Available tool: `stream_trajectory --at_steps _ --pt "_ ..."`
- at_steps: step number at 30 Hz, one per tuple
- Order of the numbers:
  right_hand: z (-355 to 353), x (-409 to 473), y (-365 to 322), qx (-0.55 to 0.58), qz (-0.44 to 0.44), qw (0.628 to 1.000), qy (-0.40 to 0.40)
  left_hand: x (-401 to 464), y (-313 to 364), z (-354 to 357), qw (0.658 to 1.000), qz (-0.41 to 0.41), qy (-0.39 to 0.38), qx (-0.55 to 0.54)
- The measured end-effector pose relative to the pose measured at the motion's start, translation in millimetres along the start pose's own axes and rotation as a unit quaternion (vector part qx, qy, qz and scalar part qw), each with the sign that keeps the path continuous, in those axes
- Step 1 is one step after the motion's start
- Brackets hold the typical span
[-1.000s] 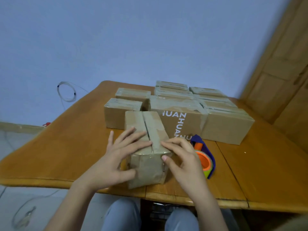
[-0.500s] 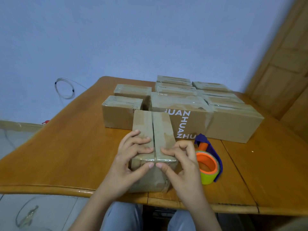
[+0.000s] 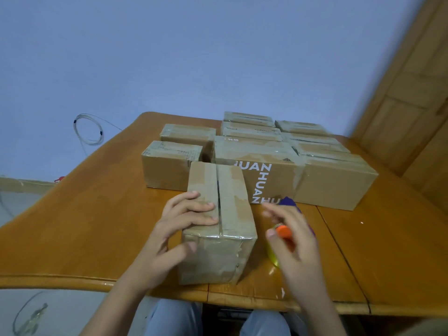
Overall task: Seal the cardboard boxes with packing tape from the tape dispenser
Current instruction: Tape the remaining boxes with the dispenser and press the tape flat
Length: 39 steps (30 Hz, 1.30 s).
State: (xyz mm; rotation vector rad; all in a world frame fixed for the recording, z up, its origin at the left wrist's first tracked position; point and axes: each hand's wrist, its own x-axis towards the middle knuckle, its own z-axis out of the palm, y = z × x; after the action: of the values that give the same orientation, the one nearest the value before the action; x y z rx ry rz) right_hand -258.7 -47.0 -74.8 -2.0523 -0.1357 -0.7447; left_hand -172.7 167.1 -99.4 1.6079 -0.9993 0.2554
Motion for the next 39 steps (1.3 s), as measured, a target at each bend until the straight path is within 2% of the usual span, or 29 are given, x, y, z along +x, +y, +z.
stream_trajectory --at_steps 2,4,5,7,9,10,12,14,16,18,20,22,24,29,31,33,36,39 --pt "-24 13 16 -0.058 0.043 0.996 0.057 7 1 -5 1.0 -0.01 0.009 -0.028" --pt "-44 29 43 -0.158 0.131 0.976 0.067 17 3 -10 0.998 -0.032 0.037 -0.047" --pt "-51 38 55 -0.205 0.197 0.958 0.031 23 5 -12 0.996 -0.049 0.049 -0.049" --pt "-58 51 73 -0.259 0.315 0.908 -0.094 36 5 -14 0.993 -0.096 0.06 -0.024" --pt "-54 57 79 -0.237 0.385 0.869 -0.202 50 3 -17 0.986 -0.157 0.049 0.02" --pt "-50 58 77 -0.215 0.4 0.863 -0.22 56 3 -17 0.981 -0.188 0.032 0.036" --pt "-43 58 80 -0.218 0.405 0.865 -0.204 66 4 -16 0.97 -0.24 -0.015 0.029" --pt "-40 57 85 -0.268 0.392 0.86 -0.189 69 5 -11 0.96 -0.275 -0.042 -0.02" --pt "-42 56 85 -0.26 0.375 0.873 -0.173 66 4 -5 0.957 -0.284 -0.049 -0.04" --pt "-55 56 84 -0.201 0.324 0.914 -0.138 64 4 2 0.957 -0.282 -0.052 -0.039" --pt "-73 60 75 -0.154 0.236 0.957 -0.072 61 5 8 0.959 -0.275 -0.06 -0.045" --pt "-90 70 62 -0.124 0.162 0.979 -0.017 61 7 15 0.959 -0.27 -0.072 -0.053" --pt "-99 83 44 -0.088 0.107 0.99 0.002 61 10 26 0.96 -0.263 -0.088 -0.046" --pt "-103 105 -5 -0.109 -0.048 0.993 -0.016 68 14 39 0.966 -0.219 -0.139 -0.009" --pt "-104 111 -12 -0.116 -0.077 0.99 -0.03 77 20 35 0.976 -0.182 -0.117 0.034" --pt "-106 115 -15 -0.115 -0.098 0.988 -0.037 91 33 33 0.987 -0.148 -0.056 0.039" --pt "-102 118 -21 -0.115 -0.141 0.982 -0.043 111 62 36 0.989 -0.14 -0.001 -0.054" --pt "-98 121 -21 -0.132 -0.181 0.974 -0.039 127 85 42 0.953 -0.231 -0.007 -0.196"
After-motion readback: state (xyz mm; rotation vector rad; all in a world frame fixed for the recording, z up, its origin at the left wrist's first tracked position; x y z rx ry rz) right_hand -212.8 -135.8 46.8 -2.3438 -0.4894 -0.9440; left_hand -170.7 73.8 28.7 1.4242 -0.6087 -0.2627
